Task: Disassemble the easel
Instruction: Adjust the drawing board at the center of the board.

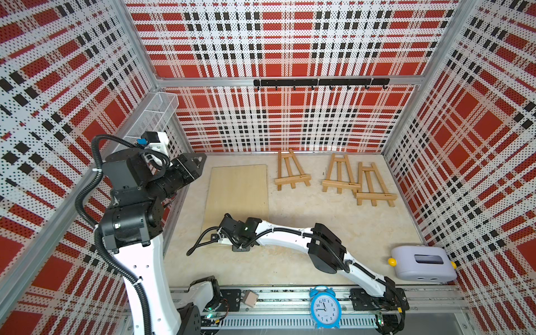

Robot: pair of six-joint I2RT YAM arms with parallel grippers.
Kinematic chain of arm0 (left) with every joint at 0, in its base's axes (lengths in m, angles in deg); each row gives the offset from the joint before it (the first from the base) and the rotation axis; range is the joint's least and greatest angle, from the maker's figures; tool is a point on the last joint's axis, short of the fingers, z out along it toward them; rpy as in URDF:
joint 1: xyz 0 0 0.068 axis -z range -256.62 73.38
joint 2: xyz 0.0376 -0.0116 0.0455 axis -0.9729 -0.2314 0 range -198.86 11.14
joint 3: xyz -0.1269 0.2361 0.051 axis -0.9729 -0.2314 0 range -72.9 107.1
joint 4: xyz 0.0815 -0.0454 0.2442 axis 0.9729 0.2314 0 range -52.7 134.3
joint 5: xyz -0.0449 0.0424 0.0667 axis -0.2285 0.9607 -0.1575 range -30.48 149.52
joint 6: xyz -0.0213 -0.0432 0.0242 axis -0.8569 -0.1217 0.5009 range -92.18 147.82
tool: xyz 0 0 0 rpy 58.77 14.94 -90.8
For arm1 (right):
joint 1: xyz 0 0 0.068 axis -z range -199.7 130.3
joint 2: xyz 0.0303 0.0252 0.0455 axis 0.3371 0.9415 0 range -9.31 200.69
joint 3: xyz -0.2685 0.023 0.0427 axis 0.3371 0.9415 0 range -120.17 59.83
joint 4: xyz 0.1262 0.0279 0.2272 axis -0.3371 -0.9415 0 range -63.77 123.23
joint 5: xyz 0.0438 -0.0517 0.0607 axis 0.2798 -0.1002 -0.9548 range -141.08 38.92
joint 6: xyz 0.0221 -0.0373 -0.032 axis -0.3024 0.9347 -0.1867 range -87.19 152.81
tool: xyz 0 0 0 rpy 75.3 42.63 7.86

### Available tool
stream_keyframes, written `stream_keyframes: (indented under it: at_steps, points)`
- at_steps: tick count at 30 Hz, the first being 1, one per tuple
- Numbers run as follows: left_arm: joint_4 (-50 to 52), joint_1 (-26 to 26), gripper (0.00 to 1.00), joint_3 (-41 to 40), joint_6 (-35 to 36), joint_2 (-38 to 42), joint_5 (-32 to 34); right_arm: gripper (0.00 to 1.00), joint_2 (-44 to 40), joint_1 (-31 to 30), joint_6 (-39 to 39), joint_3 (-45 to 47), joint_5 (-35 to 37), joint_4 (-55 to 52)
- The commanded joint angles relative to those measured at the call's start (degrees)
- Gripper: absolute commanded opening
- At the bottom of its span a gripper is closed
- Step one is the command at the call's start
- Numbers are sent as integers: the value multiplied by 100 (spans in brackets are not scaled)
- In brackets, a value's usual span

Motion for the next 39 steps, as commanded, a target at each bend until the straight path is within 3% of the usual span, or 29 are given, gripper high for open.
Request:
stream_keyframes:
  at_steps: [1, 11, 15, 19, 22, 29, 35, 39]
  points:
    - [-127, -82, 39, -87, 73, -14, -40, 57, 81, 126, 24, -71, -312, 97]
    - [26, -143, 39, -324, 215, 6, 83, 59, -576, 126, -77, 271, -1280, 263]
    - [234, -150, 39, -377, 377, 32, 258, 59, -1167, 142, -259, 946, -1305, 637]
    - [692, -161, 39, -465, 691, 17, 677, 58, -2115, 370, -932, 1958, -1494, 1350]
    - [1087, -166, 36, -767, 968, -70, 1024, 52, -2776, 726, -1662, 2578, -1466, 1675]
    - [1208, -144, 33, -2238, 1156, -357, 1784, 27, -3513, 1579, -3045, 3538, -831, 1612]
    - [886, -134, 33, -2740, 1386, -901, 3355, 16, -3097, 1678, -3173, 3334, -381, 706]
    - [657, -316, 32, -3042, 1592, -1615, 3471, 14, -2685, 1675, -3268, 3082, -388, 220]
